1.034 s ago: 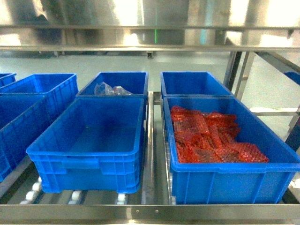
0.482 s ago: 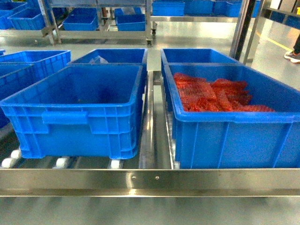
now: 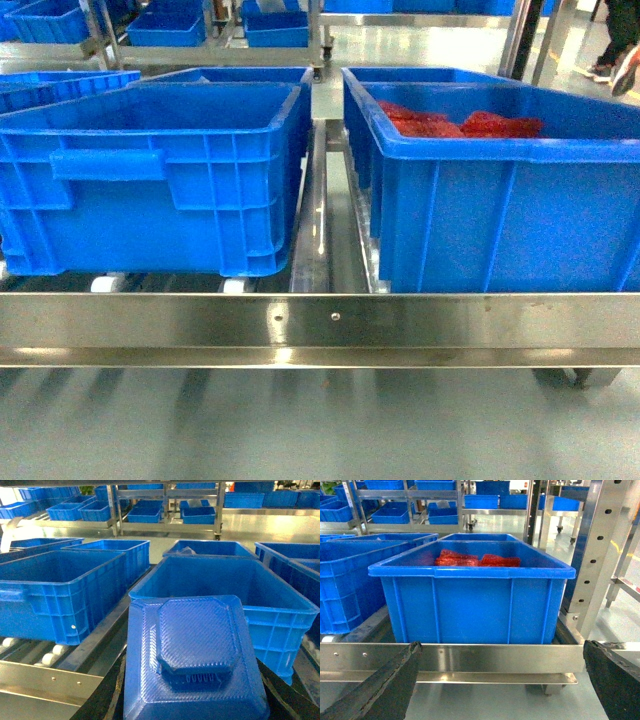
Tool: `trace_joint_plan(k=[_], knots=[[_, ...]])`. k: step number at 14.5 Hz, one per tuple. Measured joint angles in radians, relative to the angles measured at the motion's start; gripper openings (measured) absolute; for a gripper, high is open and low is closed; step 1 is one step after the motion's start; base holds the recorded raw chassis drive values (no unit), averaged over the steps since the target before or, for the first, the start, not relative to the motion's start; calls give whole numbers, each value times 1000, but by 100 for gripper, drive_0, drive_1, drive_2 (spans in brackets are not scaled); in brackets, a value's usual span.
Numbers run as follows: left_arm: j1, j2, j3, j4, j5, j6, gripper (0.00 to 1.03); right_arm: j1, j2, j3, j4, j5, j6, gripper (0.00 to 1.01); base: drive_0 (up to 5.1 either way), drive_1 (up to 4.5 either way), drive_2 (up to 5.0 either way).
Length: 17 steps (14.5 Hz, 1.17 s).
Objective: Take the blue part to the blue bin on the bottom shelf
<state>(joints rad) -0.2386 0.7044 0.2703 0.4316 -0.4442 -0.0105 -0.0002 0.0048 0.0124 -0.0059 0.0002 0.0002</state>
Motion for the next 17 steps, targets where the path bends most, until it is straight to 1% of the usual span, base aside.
trace_joint_plan(k=[9, 17], knots=[[0, -5, 0, 3, 0, 0, 43, 0, 0, 0, 0, 0, 0, 98, 0, 0, 0], [0, 1, 0, 2, 0, 0, 43, 0, 0, 0, 2, 0, 0, 98, -1, 425, -427]])
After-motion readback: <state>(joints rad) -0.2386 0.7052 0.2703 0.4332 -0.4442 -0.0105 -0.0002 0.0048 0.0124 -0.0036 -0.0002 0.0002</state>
